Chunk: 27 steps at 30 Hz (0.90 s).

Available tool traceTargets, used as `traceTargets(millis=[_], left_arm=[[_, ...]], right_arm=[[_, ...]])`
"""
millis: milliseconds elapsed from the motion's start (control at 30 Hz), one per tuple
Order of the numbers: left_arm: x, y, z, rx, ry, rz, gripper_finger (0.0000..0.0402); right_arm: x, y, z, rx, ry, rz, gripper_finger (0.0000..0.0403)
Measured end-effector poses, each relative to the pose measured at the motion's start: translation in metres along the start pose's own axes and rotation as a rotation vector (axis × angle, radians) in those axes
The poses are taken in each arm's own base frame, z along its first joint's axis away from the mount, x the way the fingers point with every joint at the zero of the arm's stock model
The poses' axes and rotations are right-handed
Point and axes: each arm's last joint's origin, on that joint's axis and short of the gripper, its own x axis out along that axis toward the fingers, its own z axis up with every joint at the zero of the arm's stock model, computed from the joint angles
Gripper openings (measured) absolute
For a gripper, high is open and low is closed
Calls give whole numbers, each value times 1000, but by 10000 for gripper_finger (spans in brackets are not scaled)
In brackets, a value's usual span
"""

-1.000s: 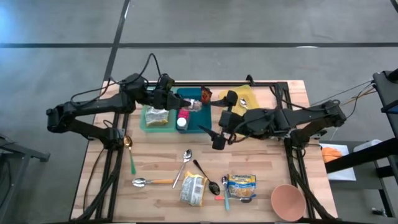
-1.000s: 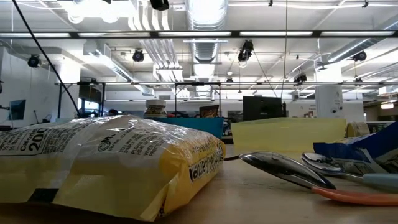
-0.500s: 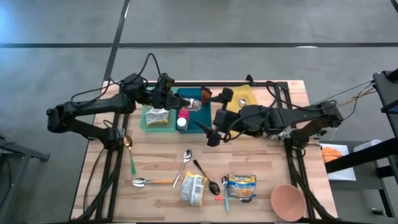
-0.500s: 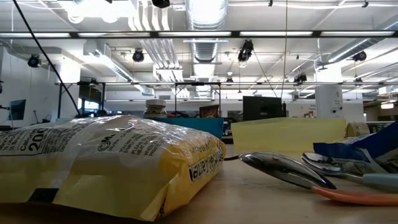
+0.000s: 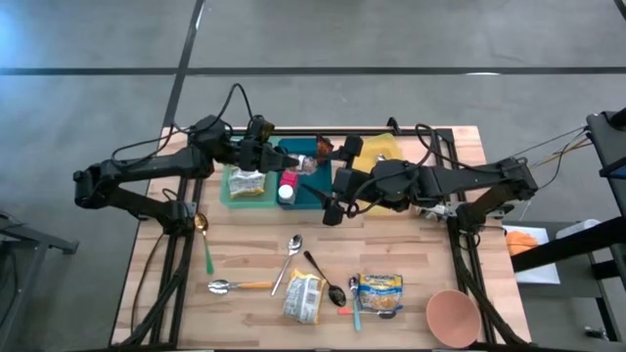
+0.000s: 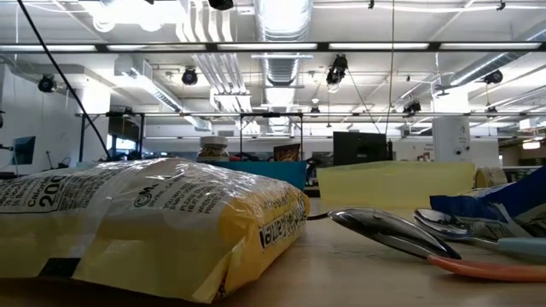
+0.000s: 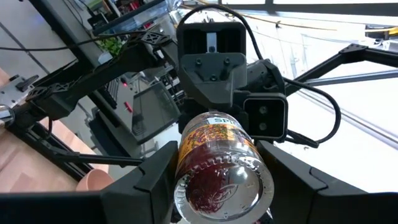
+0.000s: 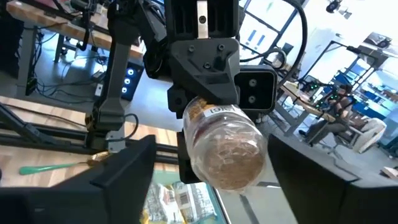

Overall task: Pick & Place Food Item
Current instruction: Put the brown seasoning bottle into the blue bin

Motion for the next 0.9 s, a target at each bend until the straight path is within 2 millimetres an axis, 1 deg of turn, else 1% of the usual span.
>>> traceTargets(millis=[100,200,333,433,600,900], left_arm=[[0,0,0,1,4,-1,191],[0,0,0,7,10,-6,191],[0,0,0,10,10,-7,191],[0,0,0,10,11,-8,191],[0,-2,0,18,19,-25,191],[0,-3,0,23,19,-34,191]], right_arm=[[1,-1,0,-3,-5,-1,255],[1,-2,1,-21,-12,-4,223],[2,-4,0,-34,-14,-7,197],[3,-5,0,-34,-15,-3,188],[4,-6,0,-30,-30,22,193],[5,-6,-1,-32,-25,33,250]])
